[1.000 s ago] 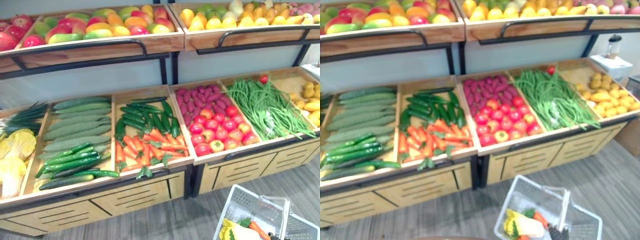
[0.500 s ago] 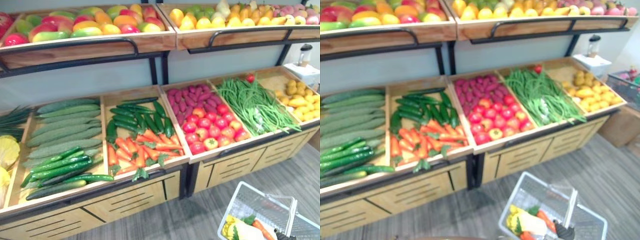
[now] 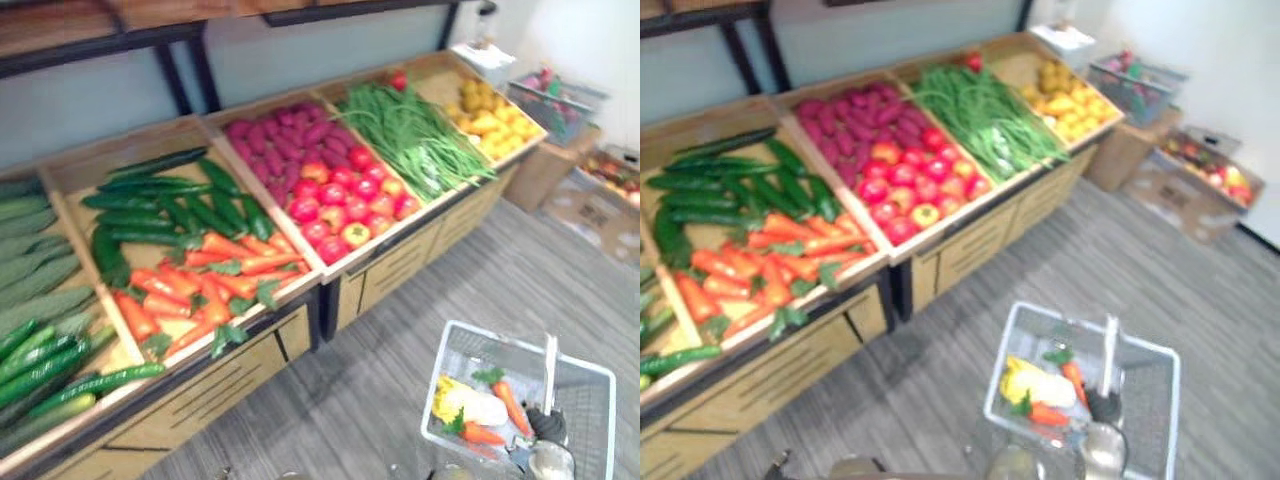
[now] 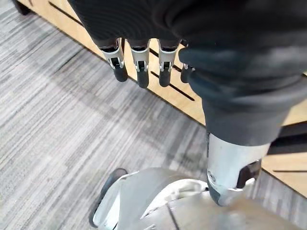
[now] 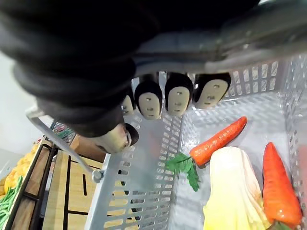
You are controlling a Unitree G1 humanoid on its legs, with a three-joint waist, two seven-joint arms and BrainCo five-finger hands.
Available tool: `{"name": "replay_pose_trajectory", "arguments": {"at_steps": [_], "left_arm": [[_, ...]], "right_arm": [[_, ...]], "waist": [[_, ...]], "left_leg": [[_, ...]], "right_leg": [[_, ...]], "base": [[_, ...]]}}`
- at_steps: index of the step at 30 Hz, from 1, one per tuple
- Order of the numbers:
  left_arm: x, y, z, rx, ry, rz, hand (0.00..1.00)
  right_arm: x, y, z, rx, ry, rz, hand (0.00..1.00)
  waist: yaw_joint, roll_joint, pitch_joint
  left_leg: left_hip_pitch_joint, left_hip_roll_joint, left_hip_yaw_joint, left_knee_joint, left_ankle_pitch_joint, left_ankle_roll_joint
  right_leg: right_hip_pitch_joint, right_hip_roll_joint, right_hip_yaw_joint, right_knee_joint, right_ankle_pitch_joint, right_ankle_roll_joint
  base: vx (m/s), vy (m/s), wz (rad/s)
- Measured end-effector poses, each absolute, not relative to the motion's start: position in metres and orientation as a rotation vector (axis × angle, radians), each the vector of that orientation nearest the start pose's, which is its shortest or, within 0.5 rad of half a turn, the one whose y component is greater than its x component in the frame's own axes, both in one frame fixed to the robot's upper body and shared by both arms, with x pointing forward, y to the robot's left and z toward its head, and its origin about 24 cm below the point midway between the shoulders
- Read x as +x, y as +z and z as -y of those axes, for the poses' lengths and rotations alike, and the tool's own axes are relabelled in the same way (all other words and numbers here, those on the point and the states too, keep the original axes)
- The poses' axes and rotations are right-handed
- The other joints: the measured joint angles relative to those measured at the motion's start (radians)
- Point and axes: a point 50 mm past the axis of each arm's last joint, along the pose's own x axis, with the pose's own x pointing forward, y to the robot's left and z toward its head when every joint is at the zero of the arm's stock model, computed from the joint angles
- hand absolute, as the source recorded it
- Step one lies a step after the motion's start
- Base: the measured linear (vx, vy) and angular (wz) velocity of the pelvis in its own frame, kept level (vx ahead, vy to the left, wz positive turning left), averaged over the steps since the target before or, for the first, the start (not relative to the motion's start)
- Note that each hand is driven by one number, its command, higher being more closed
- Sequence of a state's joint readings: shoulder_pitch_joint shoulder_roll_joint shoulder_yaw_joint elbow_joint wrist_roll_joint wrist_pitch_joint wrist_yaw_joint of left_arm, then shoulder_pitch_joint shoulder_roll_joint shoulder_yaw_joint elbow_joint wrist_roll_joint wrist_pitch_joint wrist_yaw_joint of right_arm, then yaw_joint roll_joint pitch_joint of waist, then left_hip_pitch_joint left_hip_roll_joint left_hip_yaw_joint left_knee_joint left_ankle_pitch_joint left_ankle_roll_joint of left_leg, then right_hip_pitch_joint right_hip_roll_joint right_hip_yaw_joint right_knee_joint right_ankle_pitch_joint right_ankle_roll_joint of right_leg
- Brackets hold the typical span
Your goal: Pick vegetable in the basket
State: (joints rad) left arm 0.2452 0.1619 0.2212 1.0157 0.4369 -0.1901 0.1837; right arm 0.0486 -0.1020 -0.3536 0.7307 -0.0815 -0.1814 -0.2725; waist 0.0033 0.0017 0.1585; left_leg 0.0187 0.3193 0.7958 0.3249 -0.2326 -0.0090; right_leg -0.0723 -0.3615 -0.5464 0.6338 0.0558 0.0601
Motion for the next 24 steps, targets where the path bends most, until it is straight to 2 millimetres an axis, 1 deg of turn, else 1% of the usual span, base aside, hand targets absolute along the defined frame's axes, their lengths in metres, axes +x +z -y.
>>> {"name": "replay_pose_trajectory", "arguments": {"at_steps": [1, 2, 3, 5, 6, 7, 8, 9, 10, 11, 12, 13, 14, 15, 16, 17, 18, 19, 20, 21, 22, 23, 24], "left_arm": [[0.045, -0.151, -0.248, 0.509, 0.197, -1.062, 0.00], [0.043, -0.151, -0.249, 0.501, 0.221, -1.072, 0.00], [0.043, -0.150, -0.250, 0.494, 0.238, -1.073, 0.00], [0.041, -0.152, -0.246, 0.482, 0.237, -1.082, 0.00], [0.040, -0.153, -0.245, 0.494, 0.254, -1.088, 0.00], [0.042, -0.152, -0.245, 0.506, 0.249, -1.084, 0.00], [0.045, -0.153, -0.241, 0.510, 0.234, -1.073, 0.00], [0.046, -0.153, -0.240, 0.508, 0.232, -1.071, 0.00], [0.047, -0.154, -0.235, 0.494, 0.234, -1.069, 0.00], [0.051, -0.152, -0.239, 0.504, 0.248, -1.059, 0.00], [0.051, -0.150, -0.242, 0.513, 0.265, -1.054, 0.00], [0.050, -0.151, -0.240, 0.506, 0.280, -1.053, 0.00], [0.048, -0.152, -0.238, 0.486, 0.292, -1.060, 0.00], [0.043, -0.153, -0.236, 0.462, 0.312, -1.073, 0.00], [0.038, -0.154, -0.231, 0.433, 0.324, -1.089, 0.00], [0.032, -0.156, -0.226, 0.402, 0.341, -1.104, 0.00], [0.030, -0.157, -0.222, 0.386, 0.340, -1.112, 0.00], [0.026, -0.159, -0.213, 0.363, 0.333, -1.119, 0.00], [0.025, -0.160, -0.207, 0.360, 0.305, -1.125, 0.00], [0.024, -0.161, -0.202, 0.366, 0.275, -1.126, 0.00], [0.022, -0.161, -0.198, 0.373, 0.252, -1.132, 0.00], [0.021, -0.162, -0.198, 0.376, 0.243, -1.136, 0.00], [0.020, -0.162, -0.200, 0.396, 0.222, -1.142, 0.00]], "right_arm": [[0.165, -0.095, 0.259, -0.159, -0.601, -0.582, 1.00], [0.173, -0.096, 0.253, -0.158, -0.569, -0.588, 1.00], [0.179, -0.095, 0.250, -0.161, -0.550, -0.579, 1.00], [0.185, -0.093, 0.246, -0.167, -0.526, -0.568, 1.00], [0.162, -0.097, 0.257, -0.257, -0.505, -0.607, 1.00], [0.157, -0.099, 0.259, -0.259, -0.516, -0.618, 1.00], [0.154, -0.098, 0.266, -0.269, -0.538, -0.621, 1.00], [0.153, -0.098, 0.268, -0.271, -0.543, -0.624, 1.00], [0.147, -0.100, 0.269, -0.266, -0.555, -0.638, 1.00], [0.142, -0.103, 0.266, -0.246, -0.571, -0.652, 1.00], [0.134, -0.105, 0.268, -0.237, -0.592, -0.665, 1.00], [0.129, -0.102, 0.275, -0.243, -0.631, -0.660, 1.00], [0.126, -0.101, 0.280, -0.254, -0.640, -0.660, 1.00], [0.127, -0.098, 0.285, -0.268, -0.646, -0.653, 1.00], [0.128, -0.097, 0.286, -0.272, -0.646, -0.648, 1.00], [0.131, -0.096, 0.286, -0.271, -0.644, -0.637, 1.00], [0.131, -0.095, 0.288, -0.276, -0.645, -0.634, 1.00], [0.136, -0.092, 0.291, -0.287, -0.642, -0.620, 1.00], [0.139, -0.090, 0.291, -0.292, -0.635, -0.612, 1.00], [0.141, -0.090, 0.290, -0.290, -0.629, -0.607, 1.00], [0.145, -0.089, 0.289, -0.289, -0.620, -0.599, 1.00], [0.146, -0.089, 0.287, -0.285, -0.617, -0.598, 1.00], [0.150, -0.088, 0.285, -0.279, -0.610, -0.589, 1.00]], "waist": [[0.002, -0.017, -0.007], [0.019, -0.035, -0.009], [0.033, -0.028, -0.007], [0.036, -0.007, -0.009], [0.026, 0.028, 0.003], [0.021, 0.033, 0.004], [0.015, 0.035, 0.006], [0.015, 0.038, 0.008], [0.013, 0.057, 0.008], [0.009, 0.046, 0.020], [0.005, 0.033, 0.043], [0.003, 0.033, 0.053], [-0.001, 0.037, 0.058], [0.000, 0.035, 0.063], [0.003, 0.028, 0.067], [0.010, 0.030, 0.068], [0.016, 0.035, 0.065], [0.026, 0.049, 0.068], [0.026, 0.057, 0.069], [0.030, 0.058, 0.069], [0.030, 0.061, 0.069], [0.031, 0.060, 0.068], [0.028, 0.062, 0.058]], "left_leg": [[0.000, -0.010, 0.030, 0.006, 0.000, 0.000], [-0.010, 0.001, 0.084, 0.044, -0.001, 0.000], [-0.028, 0.034, 0.121, 0.084, 0.000, 0.001], [-0.041, 0.074, 0.158, 0.116, 0.000, 0.000], [-0.046, 0.196, 0.176, 0.314, 0.059, -0.009], [-0.073, 0.188, 0.144, 0.321, 0.025, -0.047], [-0.099, 0.155, 0.132, 0.247, 0.022, -0.043], [-0.109, 0.145, 0.129, 0.210, 0.040, -0.024], [-0.106, 0.145, 0.136, 0.165, 0.099, 0.011], [-0.090, 0.145, 0.128, 0.192, 0.101, 0.007], [-0.072, 0.148, 0.114, 0.243, 0.109, 0.017], [-0.068, 0.141, 0.048, 0.285, 0.120, 0.026], [-0.068, 0.128, 0.001, 0.295, 0.133, 0.029], [-0.070, 0.091, -0.115, 0.310, 0.170, 0.033], [-0.079, 0.066, -0.215, 0.331, 0.207, 0.036], [-0.123, 0.030, -0.348, 0.382, 0.233, 0.017], [-0.125, -0.005, -0.414, 0.364, 0.192, -0.032], [-0.127, -0.066, -0.534, 0.301, 0.135, -0.074], [-0.139, -0.102, -0.596, 0.259, 0.109, -0.088], [-0.145, -0.124, -0.635, 0.207, 0.098, -0.096], [-0.146, -0.143, -0.669, 0.123, 0.099, -0.096], [-0.135, -0.146, -0.676, 0.097, 0.080, -0.102], [-0.090, -0.170, -0.704, 0.039, 0.047, -0.112]], "right_leg": [[-0.001, -0.022, -0.016, 0.003, -0.010, 0.009], [-0.008, -0.032, -0.061, -0.043, -0.077, 0.043], [-0.006, 0.003, -0.104, -0.123, -0.116, 0.036], [-0.002, 0.065, -0.140, -0.237, -0.157, 0.014], [0.076, 0.167, -0.106, -0.422, -0.163, 0.008], [0.085, 0.159, -0.095, -0.431, -0.163, 0.008], [0.084, 0.144, -0.086, -0.428, -0.163, 0.008], [0.084, 0.143, -0.084, -0.425, -0.163, 0.008], [0.085, 0.148, -0.079, -0.404, -0.176, 0.029], [0.101, 0.135, -0.077, -0.388, -0.194, 0.050], [0.125, 0.112, -0.074, -0.377, -0.216, 0.061], [0.153, 0.100, -0.052, -0.384, -0.227, 0.070], [0.167, 0.095, -0.040, -0.390, -0.227, 0.071], [0.171, 0.086, 0.012, -0.406, -0.226, 0.071], [0.170, 0.085, 0.059, -0.420, -0.220, 0.077], [0.172, 0.088, 0.123, -0.445, -0.206, 0.079], [0.165, 0.087, 0.155, -0.456, -0.197, 0.078], [0.143, 0.096, 0.224, -0.474, -0.181, 0.077], [0.126, 0.109, 0.267, -0.491, -0.164, 0.075], [0.108, 0.121, 0.309, -0.497, -0.150, 0.075], [0.086, 0.140, 0.359, -0.500, -0.141, 0.082], [0.075, 0.147, 0.384, -0.500, -0.138, 0.087], [0.057, 0.159, 0.427, -0.527, -0.114, 0.103]], "base": [[-0.03, -0.184, -1.23], [-0.02, -0.267, -1.43], [-0.01, -0.300, -1.46], [0.02, -0.428, -1.56], [0.05, -0.504, -1.56], [0.05, -0.376, -1.15], [-0.01, -0.004, -0.16], [-0.01, 0.056, -0.24], [0.04, 0.077, -0.17], [0.06, 0.058, -0.11], [0.05, 0.028, -0.09], [0.02, 0.000, -0.21], [0.02, 0.016, -0.63], [0.01, 0.026, -0.92], [0.02, 0.045, -1.39], [0.02, 0.068, -1.31], [0.04, 0.128, -1.61], [0.03, 0.177, -1.50], [0.03, 0.182, -1.59], [0.05, 0.203, -1.43], [0.04, 0.183, -1.20], [0.09, 0.241, -1.23], [0.07, 0.172, -0.81]]}}
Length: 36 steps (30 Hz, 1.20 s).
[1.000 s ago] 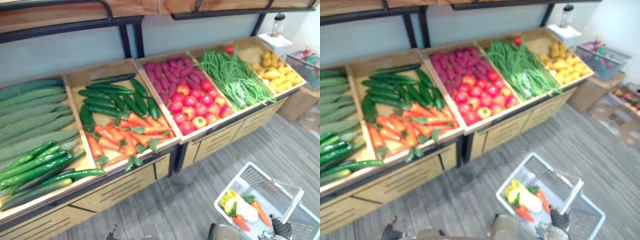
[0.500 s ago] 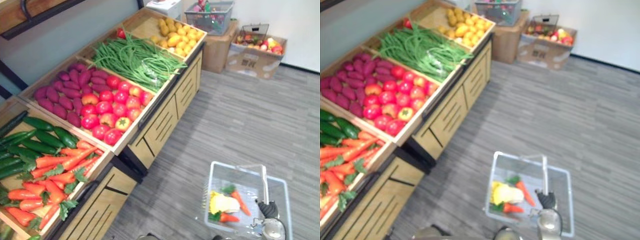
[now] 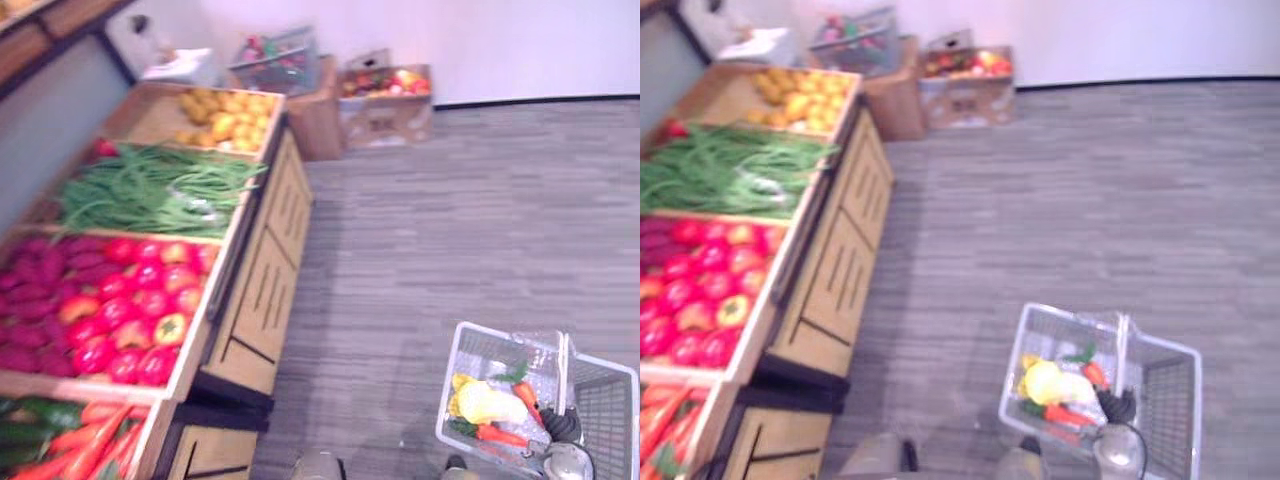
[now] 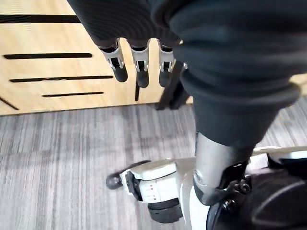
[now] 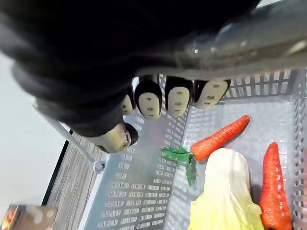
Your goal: Pick vegetable in the basket
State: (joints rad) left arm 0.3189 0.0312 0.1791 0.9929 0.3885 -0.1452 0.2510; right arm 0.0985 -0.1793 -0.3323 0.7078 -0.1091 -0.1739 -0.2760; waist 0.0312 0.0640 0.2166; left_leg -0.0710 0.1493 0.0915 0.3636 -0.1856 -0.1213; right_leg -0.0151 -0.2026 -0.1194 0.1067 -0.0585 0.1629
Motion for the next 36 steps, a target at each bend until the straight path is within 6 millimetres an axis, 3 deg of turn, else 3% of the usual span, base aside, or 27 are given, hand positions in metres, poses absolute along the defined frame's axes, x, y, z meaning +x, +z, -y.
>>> {"name": "replay_pose_trajectory", "arguments": {"at_steps": [4, 12, 16, 21, 26, 27, 28, 36], "left_arm": [[0.037, -0.160, -0.206, 0.465, 0.165, -1.091, 0.00], [0.044, -0.158, -0.212, 0.514, 0.140, -1.077, 0.00], [0.042, -0.158, -0.216, 0.522, 0.143, -1.081, 0.00], [0.032, -0.159, -0.220, 0.492, 0.141, -1.116, 0.00], [0.020, -0.162, -0.223, 0.386, 0.205, -1.174, 0.00], [0.016, -0.163, -0.223, 0.366, 0.226, -1.193, 0.00], [0.013, -0.163, -0.224, 0.341, 0.252, -1.204, 0.00], [-0.010, -0.168, -0.220, 0.106, 0.450, -1.299, 0.00]], "right_arm": [[0.151, -0.090, 0.280, -0.284, -0.584, -0.591, 1.00], [0.151, -0.093, 0.277, -0.280, -0.571, -0.609, 1.00], [0.143, -0.102, 0.268, -0.252, -0.567, -0.652, 1.00], [0.114, -0.121, 0.269, -0.172, -0.610, -0.781, 1.00], [0.085, -0.136, 0.269, -0.077, -0.679, -0.892, 1.00], [0.078, -0.139, 0.269, -0.066, -0.681, -0.918, 1.00], [0.074, -0.141, 0.268, -0.056, -0.683, -0.930, 1.00], [0.051, -0.153, 0.258, 0.071, -0.728, -1.007, 1.00]], "waist": [[-0.004, -0.025, 0.015], [0.000, -0.052, 0.017], [0.000, -0.074, 0.002], [0.001, -0.091, -0.064], [-0.001, -0.076, -0.101], [-0.001, -0.090, -0.109], [-0.002, -0.079, -0.122], [-0.003, -0.087, -0.146]], "left_leg": [[-0.009, -0.027, 0.006, -0.023, -0.023, 0.009], [0.067, -0.031, 0.068, -0.141, -0.034, 0.008], [0.092, -0.030, 0.109, -0.152, -0.047, 0.004], [0.108, -0.026, 0.111, -0.173, -0.051, 0.002], [0.164, -0.019, 0.087, -0.229, -0.029, 0.000], [0.164, -0.019, 0.084, -0.241, -0.026, -0.001], [0.168, -0.020, 0.082, -0.246, -0.023, -0.001], [0.196, -0.025, 0.057, -0.289, -0.012, -0.001]], "right_leg": [[-0.017, -0.012, 0.038, -0.066, 0.076, -0.003], [-0.070, 0.000, 0.132, -0.064, 0.095, 0.017], [-0.070, 0.003, 0.163, -0.072, 0.098, 0.005], [-0.059, 0.004, 0.142, -0.091, 0.103, -0.001], [0.000, 0.010, 0.085, -0.120, 0.111, 0.013], [0.004, 0.010, 0.069, -0.129, 0.111, 0.013], [0.012, 0.009, 0.059, -0.136, 0.111, 0.013], [0.074, 0.002, -0.004, -0.181, 0.112, 0.014]], "base": [[0.00, 0.163, -0.36], [-0.07, 0.005, -0.35], [-0.08, 0.005, -0.35], [0.04, 0.005, -0.02], [0.14, -0.015, 0.15], [0.11, -0.003, 0.15], [0.10, 0.000, 0.15], [0.04, -0.005, 0.14]]}}
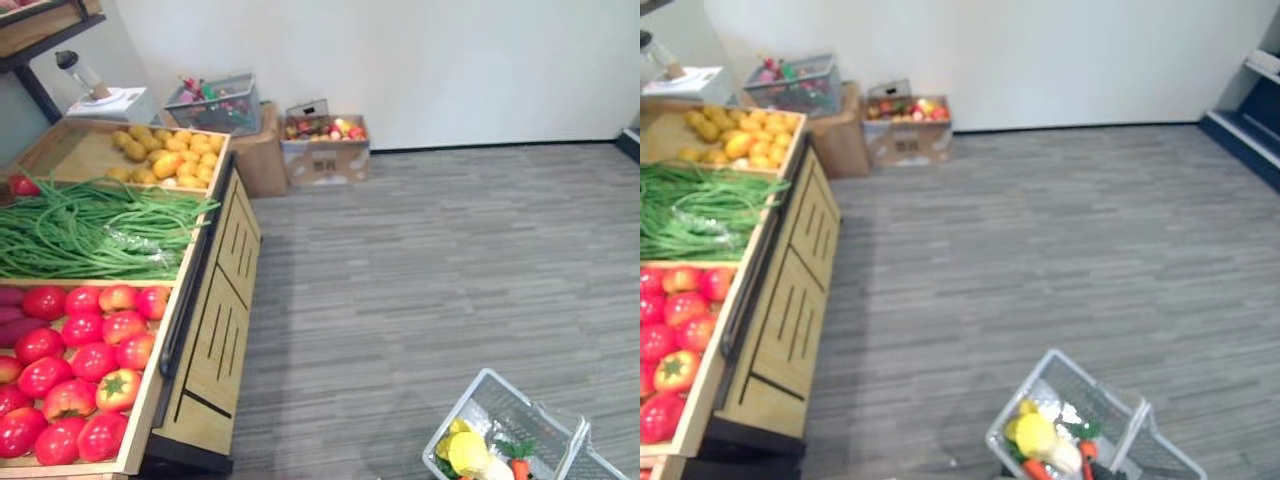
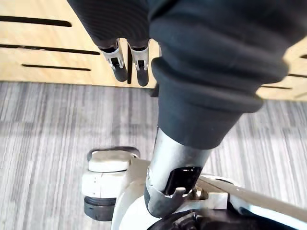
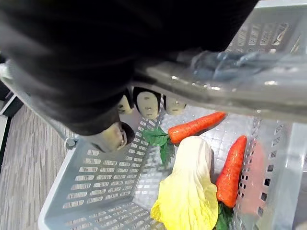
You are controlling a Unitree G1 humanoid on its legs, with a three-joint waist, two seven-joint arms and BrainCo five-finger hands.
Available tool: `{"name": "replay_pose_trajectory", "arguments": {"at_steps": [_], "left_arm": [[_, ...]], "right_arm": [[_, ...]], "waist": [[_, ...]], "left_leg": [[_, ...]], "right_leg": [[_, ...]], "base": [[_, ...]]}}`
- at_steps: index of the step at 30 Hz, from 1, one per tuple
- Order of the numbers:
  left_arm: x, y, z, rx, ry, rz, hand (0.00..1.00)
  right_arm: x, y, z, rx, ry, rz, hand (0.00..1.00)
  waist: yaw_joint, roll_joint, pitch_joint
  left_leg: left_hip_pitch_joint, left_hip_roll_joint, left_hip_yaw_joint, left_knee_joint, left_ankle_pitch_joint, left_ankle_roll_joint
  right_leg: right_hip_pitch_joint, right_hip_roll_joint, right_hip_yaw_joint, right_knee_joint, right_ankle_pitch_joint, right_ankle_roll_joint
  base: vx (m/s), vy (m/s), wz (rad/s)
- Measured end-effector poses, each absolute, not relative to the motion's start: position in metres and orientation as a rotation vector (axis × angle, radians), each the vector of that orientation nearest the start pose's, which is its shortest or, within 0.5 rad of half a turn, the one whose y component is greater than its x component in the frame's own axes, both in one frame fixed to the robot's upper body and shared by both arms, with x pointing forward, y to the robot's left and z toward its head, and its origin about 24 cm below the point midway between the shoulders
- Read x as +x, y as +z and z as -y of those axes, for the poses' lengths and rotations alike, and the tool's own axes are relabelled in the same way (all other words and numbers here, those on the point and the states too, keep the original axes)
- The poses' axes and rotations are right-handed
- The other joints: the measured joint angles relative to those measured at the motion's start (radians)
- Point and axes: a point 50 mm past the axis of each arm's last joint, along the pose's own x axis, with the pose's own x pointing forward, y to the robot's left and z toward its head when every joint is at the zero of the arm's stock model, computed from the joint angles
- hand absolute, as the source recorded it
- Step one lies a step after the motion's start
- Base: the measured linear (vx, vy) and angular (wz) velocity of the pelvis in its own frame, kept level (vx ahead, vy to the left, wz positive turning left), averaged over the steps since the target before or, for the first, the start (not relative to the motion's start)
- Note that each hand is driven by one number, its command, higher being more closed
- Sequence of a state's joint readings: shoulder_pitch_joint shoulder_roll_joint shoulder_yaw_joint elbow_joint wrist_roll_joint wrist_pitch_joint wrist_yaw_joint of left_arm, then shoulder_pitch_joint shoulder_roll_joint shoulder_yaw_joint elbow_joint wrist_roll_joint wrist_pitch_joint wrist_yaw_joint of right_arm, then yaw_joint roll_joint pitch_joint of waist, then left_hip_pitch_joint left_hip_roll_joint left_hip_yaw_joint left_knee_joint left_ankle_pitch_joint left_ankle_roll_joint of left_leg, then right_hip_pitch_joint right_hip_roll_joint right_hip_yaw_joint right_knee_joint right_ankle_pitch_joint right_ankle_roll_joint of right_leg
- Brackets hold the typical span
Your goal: Pick vegetable in the basket
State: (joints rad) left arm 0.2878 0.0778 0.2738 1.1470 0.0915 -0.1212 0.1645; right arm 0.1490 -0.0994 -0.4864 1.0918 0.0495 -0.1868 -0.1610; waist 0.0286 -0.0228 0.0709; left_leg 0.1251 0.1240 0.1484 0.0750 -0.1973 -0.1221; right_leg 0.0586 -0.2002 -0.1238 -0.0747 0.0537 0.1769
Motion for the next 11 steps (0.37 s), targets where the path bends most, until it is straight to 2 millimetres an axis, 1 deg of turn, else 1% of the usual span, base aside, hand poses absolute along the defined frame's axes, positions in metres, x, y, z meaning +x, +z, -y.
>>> {"name": "replay_pose_trajectory", "arguments": {"at_steps": [2, 4, 5, 6, 8, 11], "left_arm": [[-0.011, -0.169, -0.219, 0.087, 0.447, -1.307, 0.00], [-0.011, -0.170, -0.217, 0.081, 0.441, -1.313, 0.00], [-0.013, -0.170, -0.216, 0.076, 0.437, -1.323, 0.00], [-0.014, -0.170, -0.215, 0.073, 0.437, -1.328, 0.00], [-0.016, -0.171, -0.214, 0.061, 0.439, -1.336, 0.00], [-0.018, -0.171, -0.213, 0.040, 0.442, -1.344, 0.00]], "right_arm": [[0.044, -0.156, 0.256, 0.102, -0.745, -1.035, 1.00], [0.042, -0.156, 0.256, 0.120, -0.760, -1.040, 1.00], [0.037, -0.158, 0.256, 0.141, -0.785, -1.054, 1.00], [0.033, -0.158, 0.256, 0.154, -0.800, -1.069, 1.00], [0.033, -0.159, 0.256, 0.165, -0.809, -1.074, 1.00], [0.032, -0.160, 0.254, 0.195, -0.828, -1.084, 1.00]], "waist": [[-0.001, 0.005, -0.008], [-0.003, -0.001, -0.003], [-0.003, 0.008, -0.008], [-0.001, 0.002, -0.005], [-0.002, 0.006, -0.008], [-0.002, 0.006, -0.008]], "left_leg": [[0.005, 0.000, -0.009, -0.019, 0.011, -0.002], [0.009, 0.000, -0.015, -0.023, 0.016, -0.004], [0.020, 0.001, -0.022, -0.026, 0.016, -0.004], [0.037, 0.003, -0.022, -0.031, 0.017, -0.005], [0.044, 0.002, -0.020, -0.039, 0.019, -0.006], [0.046, 0.003, -0.020, -0.039, 0.021, -0.006]], "right_leg": [[0.006, 0.001, -0.012, -0.013, 0.003, 0.004], [0.012, 0.002, -0.018, -0.017, 0.005, 0.003], [0.030, 0.003, -0.028, -0.024, 0.005, 0.003], [0.045, 0.004, -0.031, -0.028, 0.005, 0.003], [0.052, 0.004, -0.031, -0.029, 0.005, 0.003], [0.054, 0.005, -0.030, -0.029, 0.007, 0.003]], "base": [[0.01, -0.035, 0.11], [0.01, -0.028, 0.11], [0.00, -0.027, 0.14], [-0.03, -0.030, 0.11], [-0.06, -0.024, 0.00], [-0.04, -0.015, -0.01]]}}
